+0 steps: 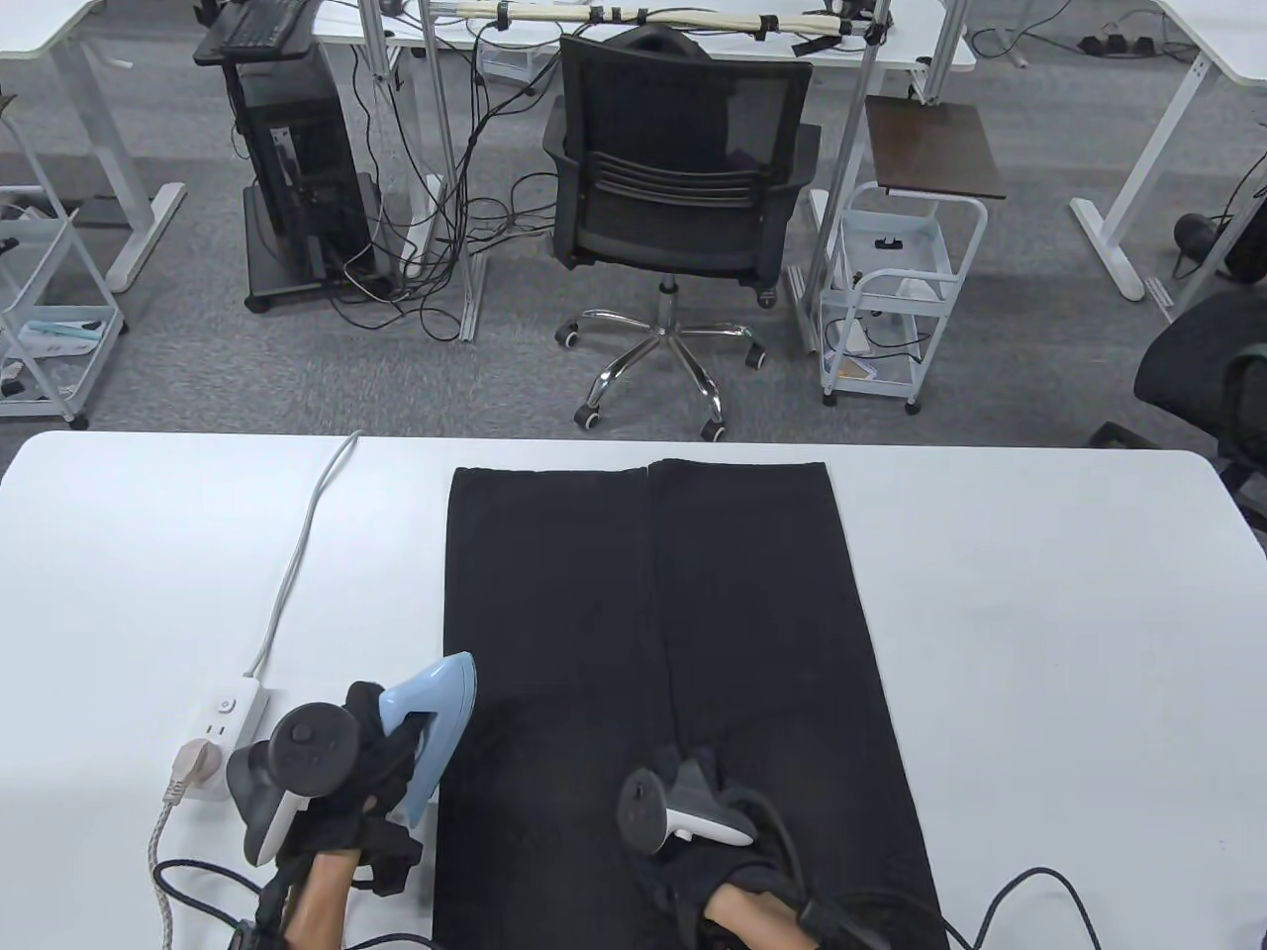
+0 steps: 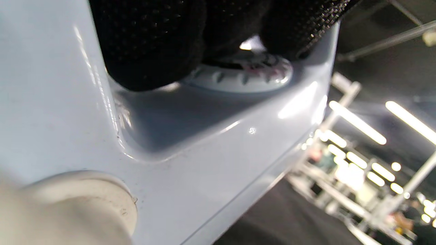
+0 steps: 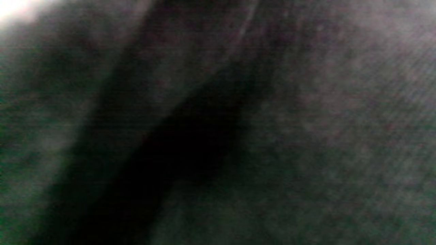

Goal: Iron trousers with electric iron on table

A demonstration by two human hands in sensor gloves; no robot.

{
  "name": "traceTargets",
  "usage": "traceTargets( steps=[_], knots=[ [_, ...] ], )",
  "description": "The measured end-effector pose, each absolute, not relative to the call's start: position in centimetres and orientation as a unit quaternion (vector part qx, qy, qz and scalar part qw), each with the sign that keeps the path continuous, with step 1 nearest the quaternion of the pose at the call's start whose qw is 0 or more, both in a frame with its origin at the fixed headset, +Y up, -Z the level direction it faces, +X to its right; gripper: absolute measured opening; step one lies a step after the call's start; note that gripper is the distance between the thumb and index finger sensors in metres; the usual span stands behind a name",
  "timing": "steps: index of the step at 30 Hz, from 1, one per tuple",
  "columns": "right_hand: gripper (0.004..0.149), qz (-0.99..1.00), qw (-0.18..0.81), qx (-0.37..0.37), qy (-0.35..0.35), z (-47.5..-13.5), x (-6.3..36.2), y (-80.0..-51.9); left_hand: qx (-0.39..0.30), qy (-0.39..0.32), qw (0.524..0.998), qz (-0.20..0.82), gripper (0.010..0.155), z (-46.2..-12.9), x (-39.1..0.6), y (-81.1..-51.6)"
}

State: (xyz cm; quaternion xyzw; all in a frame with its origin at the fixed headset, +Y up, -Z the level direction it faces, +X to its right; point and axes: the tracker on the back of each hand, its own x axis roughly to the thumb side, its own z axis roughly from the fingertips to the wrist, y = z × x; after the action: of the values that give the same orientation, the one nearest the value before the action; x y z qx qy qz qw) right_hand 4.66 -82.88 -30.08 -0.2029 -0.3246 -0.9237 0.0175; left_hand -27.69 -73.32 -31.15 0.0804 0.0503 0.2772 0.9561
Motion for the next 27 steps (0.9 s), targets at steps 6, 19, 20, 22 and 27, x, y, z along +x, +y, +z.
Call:
traceTargets(
  steps=[6,19,20,22,27],
  knots=[
    [0.076,-0.918,-0.022,-0.204,-0.341,-30.8,4.7,-80.9,0.073,0.044,0.957,0.278,0.041,-31.2,-27.5,-73.3],
    [0.069,-0.944,-0.092,-0.082,-0.305,-44.4,5.1,-83.0,0.056,0.042,0.959,0.275,0.042,-31.3,-27.4,-73.5],
    [0.068,-0.953,-0.073,-0.088,-0.282,-44.1,5.1,-82.9,0.055,0.041,0.959,0.274,0.042,-31.3,-27.3,-73.4],
    [0.068,-0.961,-0.053,-0.096,-0.256,-43.5,5.2,-83.2,0.055,0.036,0.96,0.274,0.042,-31.2,-27.2,-73.3],
    [0.068,-0.957,-0.02,-0.111,-0.266,-40.5,5.5,-83.2,0.053,0.015,0.963,0.263,0.042,-30.7,-26.1,-72.8]
  ],
)
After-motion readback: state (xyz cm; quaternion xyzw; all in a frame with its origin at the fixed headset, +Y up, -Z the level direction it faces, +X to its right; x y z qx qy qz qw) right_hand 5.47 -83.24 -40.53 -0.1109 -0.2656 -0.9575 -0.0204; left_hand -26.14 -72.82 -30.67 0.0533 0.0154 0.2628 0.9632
